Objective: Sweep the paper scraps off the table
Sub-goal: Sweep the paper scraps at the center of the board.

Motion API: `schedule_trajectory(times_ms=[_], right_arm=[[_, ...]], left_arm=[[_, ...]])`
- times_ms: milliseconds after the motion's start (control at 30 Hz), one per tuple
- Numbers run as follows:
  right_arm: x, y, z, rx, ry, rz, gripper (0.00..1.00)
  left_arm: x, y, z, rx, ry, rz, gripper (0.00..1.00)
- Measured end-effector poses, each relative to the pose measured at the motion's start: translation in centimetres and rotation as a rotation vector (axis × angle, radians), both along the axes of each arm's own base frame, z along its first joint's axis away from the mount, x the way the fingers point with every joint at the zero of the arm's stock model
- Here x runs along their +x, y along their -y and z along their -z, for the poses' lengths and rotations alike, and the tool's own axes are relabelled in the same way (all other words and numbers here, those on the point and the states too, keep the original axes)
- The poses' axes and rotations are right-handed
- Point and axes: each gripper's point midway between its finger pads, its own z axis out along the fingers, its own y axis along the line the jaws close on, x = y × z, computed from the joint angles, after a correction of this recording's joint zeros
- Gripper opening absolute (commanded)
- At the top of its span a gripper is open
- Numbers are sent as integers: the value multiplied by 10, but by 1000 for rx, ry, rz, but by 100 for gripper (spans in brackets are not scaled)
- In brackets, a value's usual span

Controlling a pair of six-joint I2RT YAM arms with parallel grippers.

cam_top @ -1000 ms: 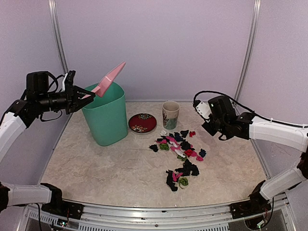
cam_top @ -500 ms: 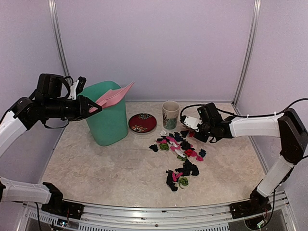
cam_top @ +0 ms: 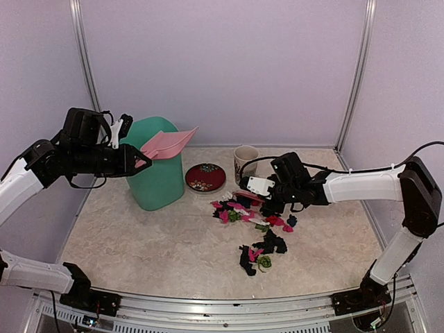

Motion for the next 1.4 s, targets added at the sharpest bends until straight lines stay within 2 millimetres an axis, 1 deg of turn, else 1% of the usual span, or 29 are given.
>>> schedule_trajectory(times_ms=[167, 267, 367, 467, 533, 600, 733, 867, 933, 967, 1100, 1200, 1267, 1400], right_arm=[[-22, -24, -1, 2, 5, -85, 0], [-40, -32, -2, 3, 12, -132, 0], [-59, -32, -8, 9, 24, -162, 0], [-73, -27, -18, 15, 46, -174, 0], [-81, -21, -30, 23, 70, -169, 0], [-86, -16, -47, 44, 105, -159, 0], [-93, -6, -97, 138, 191, -117, 0], [-99, 1, -139, 288, 211, -59, 0], [-101, 0, -153, 366, 194, -29, 0], [-101, -1, -157, 404, 175, -10, 0], [-101, -12, -156, 550, 56, 57, 0], [-103, -29, -150, 669, -74, 93, 0], [-101, -44, -140, 739, -181, 127, 0], [-93, -73, -116, 821, -375, 227, 0]], left_arm=[[0, 3, 2, 17, 4, 4, 0], [-3, 7, 4, 27, 4, 14, 0], [-9, 13, 6, 40, 2, 32, 0], [-16, 20, 8, 53, 2, 54, 0], [-22, 25, 12, 67, 0, 69, 0], [-27, 29, 18, 86, -4, 77, 0], [-39, 33, 33, 132, -26, 84, 0], [-45, 35, 40, 161, -24, 61, 0], [-45, 34, 39, 165, -15, 41, 0], [-44, 34, 38, 166, -12, 30, 0], [-43, 29, 34, 162, 6, -6, 0], [-47, 29, 28, 151, 20, 1, 0], [-51, 29, 23, 142, 35, 14, 0], [-61, 34, 17, 136, 58, 54, 0]])
